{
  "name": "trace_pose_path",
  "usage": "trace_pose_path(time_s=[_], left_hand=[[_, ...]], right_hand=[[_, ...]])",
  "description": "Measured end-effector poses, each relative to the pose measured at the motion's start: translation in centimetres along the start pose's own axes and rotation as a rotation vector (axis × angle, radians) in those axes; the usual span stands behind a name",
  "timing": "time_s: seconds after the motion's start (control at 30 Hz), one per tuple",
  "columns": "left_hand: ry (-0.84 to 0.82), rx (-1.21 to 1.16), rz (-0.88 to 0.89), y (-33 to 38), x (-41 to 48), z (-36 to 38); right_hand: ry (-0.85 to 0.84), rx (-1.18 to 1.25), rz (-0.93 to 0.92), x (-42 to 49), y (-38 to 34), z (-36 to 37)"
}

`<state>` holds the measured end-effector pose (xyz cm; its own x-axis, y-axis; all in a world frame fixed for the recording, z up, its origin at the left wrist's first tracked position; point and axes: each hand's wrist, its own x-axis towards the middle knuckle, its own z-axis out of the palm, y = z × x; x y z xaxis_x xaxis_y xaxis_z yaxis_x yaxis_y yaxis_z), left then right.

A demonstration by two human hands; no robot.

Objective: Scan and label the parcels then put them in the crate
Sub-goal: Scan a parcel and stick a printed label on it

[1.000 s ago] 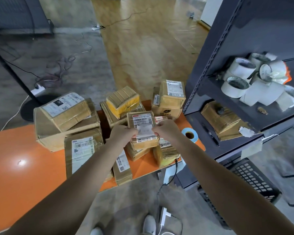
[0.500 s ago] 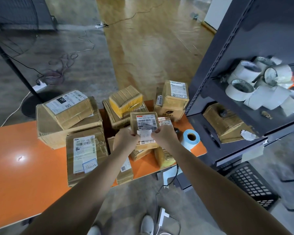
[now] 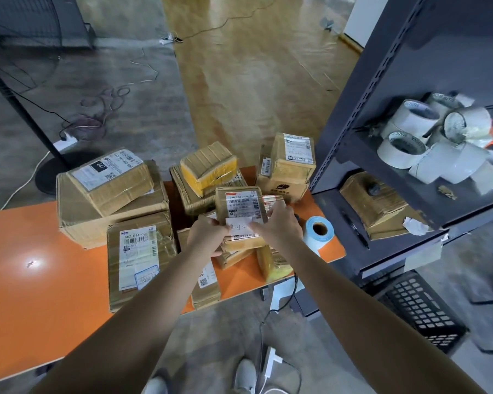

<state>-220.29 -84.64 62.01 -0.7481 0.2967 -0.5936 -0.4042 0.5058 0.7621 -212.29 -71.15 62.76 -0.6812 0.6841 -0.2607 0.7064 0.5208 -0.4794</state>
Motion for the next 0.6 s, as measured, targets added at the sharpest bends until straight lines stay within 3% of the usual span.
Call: trace_pose_path(time_s=[0.1, 0.33, 0.6], left_hand=[[-0.023, -0.068, -0.068, 0.3, 0.3, 0.4], [0.055, -0.17, -0.049, 0.1, 0.1, 1.6], [0.063, -0.279, 0.138, -0.1, -3.7, 1.3]], right_hand=[[-0.075, 0.136, 0.041, 0.7, 0.3, 0.2], [-0.117, 0.259, 0.03, 1.6, 0.7, 0.6], [-0.149, 0.479, -0.129, -0.7, 1.8, -2.8]])
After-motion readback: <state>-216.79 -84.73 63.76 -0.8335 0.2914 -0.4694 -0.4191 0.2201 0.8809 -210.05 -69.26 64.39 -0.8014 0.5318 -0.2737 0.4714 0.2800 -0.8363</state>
